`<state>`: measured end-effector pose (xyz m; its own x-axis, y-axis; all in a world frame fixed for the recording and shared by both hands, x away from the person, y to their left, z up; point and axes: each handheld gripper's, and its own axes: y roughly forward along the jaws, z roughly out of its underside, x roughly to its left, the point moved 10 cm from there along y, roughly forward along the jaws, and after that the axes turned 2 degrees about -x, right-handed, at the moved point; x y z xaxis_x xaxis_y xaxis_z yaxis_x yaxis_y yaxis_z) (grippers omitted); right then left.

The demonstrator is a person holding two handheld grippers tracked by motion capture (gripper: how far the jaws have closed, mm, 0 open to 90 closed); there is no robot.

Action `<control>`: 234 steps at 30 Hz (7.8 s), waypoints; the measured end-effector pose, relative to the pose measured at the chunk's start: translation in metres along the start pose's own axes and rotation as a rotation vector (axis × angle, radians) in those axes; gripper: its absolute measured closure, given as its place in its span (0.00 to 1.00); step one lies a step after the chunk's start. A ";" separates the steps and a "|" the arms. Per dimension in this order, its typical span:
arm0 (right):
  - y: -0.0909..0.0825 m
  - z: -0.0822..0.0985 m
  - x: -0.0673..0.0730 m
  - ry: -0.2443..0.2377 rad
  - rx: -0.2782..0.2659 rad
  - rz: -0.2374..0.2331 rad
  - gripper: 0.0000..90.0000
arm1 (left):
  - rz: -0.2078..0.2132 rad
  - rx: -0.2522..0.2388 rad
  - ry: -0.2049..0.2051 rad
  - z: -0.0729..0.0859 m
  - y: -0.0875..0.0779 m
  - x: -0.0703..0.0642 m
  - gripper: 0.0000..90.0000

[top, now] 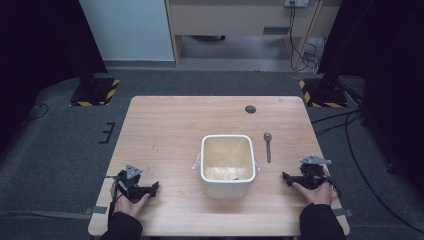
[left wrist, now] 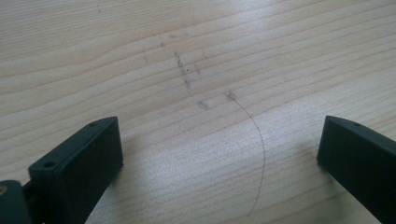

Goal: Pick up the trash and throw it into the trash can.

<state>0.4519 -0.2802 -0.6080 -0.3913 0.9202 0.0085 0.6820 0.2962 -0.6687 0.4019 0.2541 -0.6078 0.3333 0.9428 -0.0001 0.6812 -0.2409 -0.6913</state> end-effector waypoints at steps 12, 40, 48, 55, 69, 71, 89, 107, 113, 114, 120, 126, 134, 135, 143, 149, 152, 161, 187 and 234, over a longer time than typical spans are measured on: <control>-0.025 -0.011 -0.008 0.102 -0.120 0.014 0.31 | 0.005 0.000 0.005 -0.002 0.003 0.002 0.00; -0.072 -0.094 0.018 0.075 -0.381 -0.019 0.32 | 0.010 0.001 0.011 -0.003 0.003 0.001 0.00; -0.066 -0.114 0.019 0.071 -0.395 -0.008 0.29 | 0.010 0.001 0.012 -0.003 0.003 0.001 0.00; -0.054 -0.125 0.020 0.053 -0.369 -0.005 0.33 | 0.011 0.001 0.012 -0.003 0.003 0.001 0.00; -0.007 -0.123 0.029 0.042 -0.305 0.009 0.41 | 0.016 -0.001 0.016 -0.003 0.003 0.000 0.00; 0.003 -0.121 0.031 0.027 -0.285 0.018 0.44 | 0.017 0.000 0.018 -0.003 0.003 -0.001 0.00; 0.068 -0.086 0.036 0.065 -0.127 0.050 0.64 | 0.019 0.000 0.019 -0.003 0.003 -0.001 0.00; 0.077 -0.079 0.038 0.030 -0.076 0.068 0.89 | 0.018 -0.001 0.019 -0.004 0.004 -0.002 0.00; 0.069 -0.080 0.037 0.016 -0.092 0.048 0.89 | 0.018 -0.001 0.019 -0.004 0.004 -0.002 0.00; 0.066 -0.082 0.037 0.022 -0.103 0.040 0.89 | 0.018 0.000 0.019 -0.004 0.004 -0.002 0.00; 0.043 -0.091 0.033 0.061 -0.184 -0.008 0.89 | 0.019 0.000 0.019 -0.004 0.004 -0.002 0.00; 0.019 -0.100 0.032 0.085 -0.260 -0.068 0.89 | 0.018 0.000 0.019 -0.004 0.004 -0.002 0.00; -0.010 -0.111 0.035 0.065 -0.340 -0.096 0.89 | 0.018 0.000 0.019 -0.004 0.004 -0.002 0.00; -0.013 -0.113 0.035 0.063 -0.347 -0.099 0.89 | 0.018 0.000 0.020 -0.004 0.004 -0.002 0.00; -0.043 -0.133 0.039 0.077 -0.444 -0.134 0.89 | 0.020 0.000 0.022 -0.004 0.004 -0.003 0.00; -0.066 -0.148 0.046 0.079 -0.516 -0.165 0.89 | 0.023 0.000 0.025 -0.004 0.004 -0.004 0.00; -0.077 -0.155 0.051 0.071 -0.544 -0.176 0.89 | 0.024 -0.001 0.026 -0.004 0.004 -0.004 0.00; -0.103 -0.170 0.070 0.060 -0.613 -0.247 0.89 | 0.025 -0.001 0.027 -0.004 0.004 -0.004 0.00; -0.102 -0.177 0.145 -0.023 -0.584 -0.434 0.89 | 0.025 -0.001 0.027 -0.004 0.004 -0.004 0.00; -0.083 -0.171 0.184 -0.040 -0.504 -0.500 0.55 | 0.025 -0.001 0.027 -0.004 0.004 -0.004 0.00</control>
<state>0.4286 -0.0920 -0.4241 -0.7476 0.6362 0.1906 0.6142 0.7715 -0.1660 0.4059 0.2485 -0.6078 0.3680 0.9298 0.0021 0.6727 -0.2647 -0.6909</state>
